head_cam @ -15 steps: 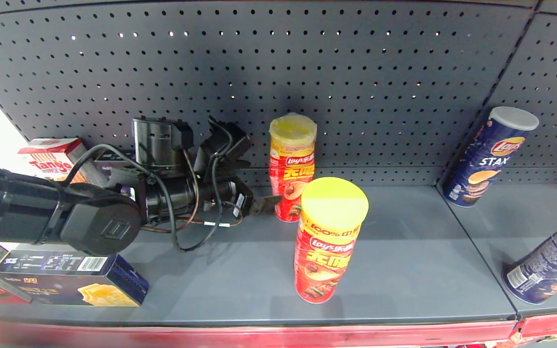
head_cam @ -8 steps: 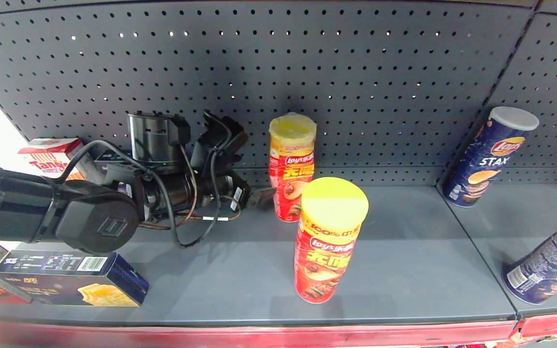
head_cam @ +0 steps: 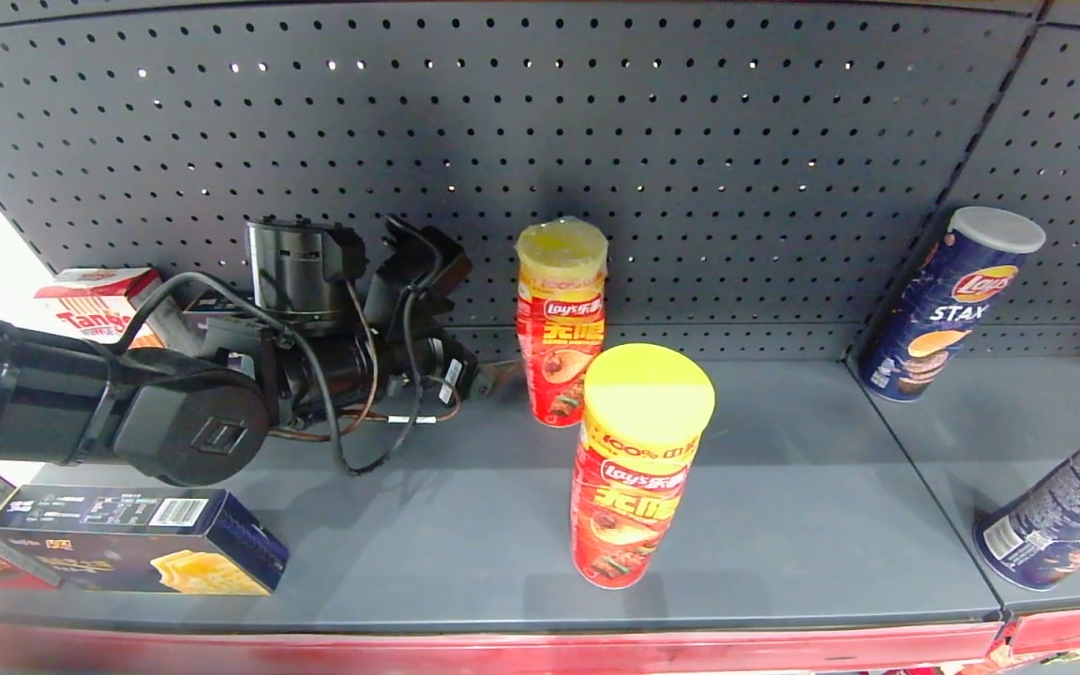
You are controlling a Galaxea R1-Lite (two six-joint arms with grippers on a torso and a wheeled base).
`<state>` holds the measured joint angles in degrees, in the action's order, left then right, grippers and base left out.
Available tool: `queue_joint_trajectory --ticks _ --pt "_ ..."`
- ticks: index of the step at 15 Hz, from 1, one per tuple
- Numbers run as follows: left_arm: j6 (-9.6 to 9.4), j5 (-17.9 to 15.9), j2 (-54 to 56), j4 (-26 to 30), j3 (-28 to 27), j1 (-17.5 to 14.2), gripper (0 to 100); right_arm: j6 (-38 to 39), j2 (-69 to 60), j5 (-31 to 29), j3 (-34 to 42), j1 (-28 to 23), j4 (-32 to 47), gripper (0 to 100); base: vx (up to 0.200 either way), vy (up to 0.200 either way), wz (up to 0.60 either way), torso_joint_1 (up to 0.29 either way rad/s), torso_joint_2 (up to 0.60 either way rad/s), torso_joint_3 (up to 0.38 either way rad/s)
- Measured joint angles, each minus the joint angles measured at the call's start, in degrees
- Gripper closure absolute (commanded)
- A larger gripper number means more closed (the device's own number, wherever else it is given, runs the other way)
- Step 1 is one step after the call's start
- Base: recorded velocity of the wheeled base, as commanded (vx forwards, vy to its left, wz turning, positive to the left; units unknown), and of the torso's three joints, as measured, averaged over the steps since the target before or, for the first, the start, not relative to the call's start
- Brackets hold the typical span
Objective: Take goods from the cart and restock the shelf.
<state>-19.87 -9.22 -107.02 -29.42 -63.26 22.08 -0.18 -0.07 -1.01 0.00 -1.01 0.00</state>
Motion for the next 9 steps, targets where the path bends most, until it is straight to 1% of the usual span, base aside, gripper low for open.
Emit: queue_joint_trajectory --ticks 4,9 --pt "-0.10 0.57 -0.34 -0.06 -0.27 -0.48 0 0.02 0.00 0.00 0.00 0.05 0.00 0 0.000 0.000 0.00 0.000 0.00 0.000" --pt "-0.24 -2.88 0.66 -0.02 0.89 0.30 0 0.02 0.00 0.00 0.00 0.05 0.00 0 0.000 0.000 0.00 0.000 0.00 0.000"
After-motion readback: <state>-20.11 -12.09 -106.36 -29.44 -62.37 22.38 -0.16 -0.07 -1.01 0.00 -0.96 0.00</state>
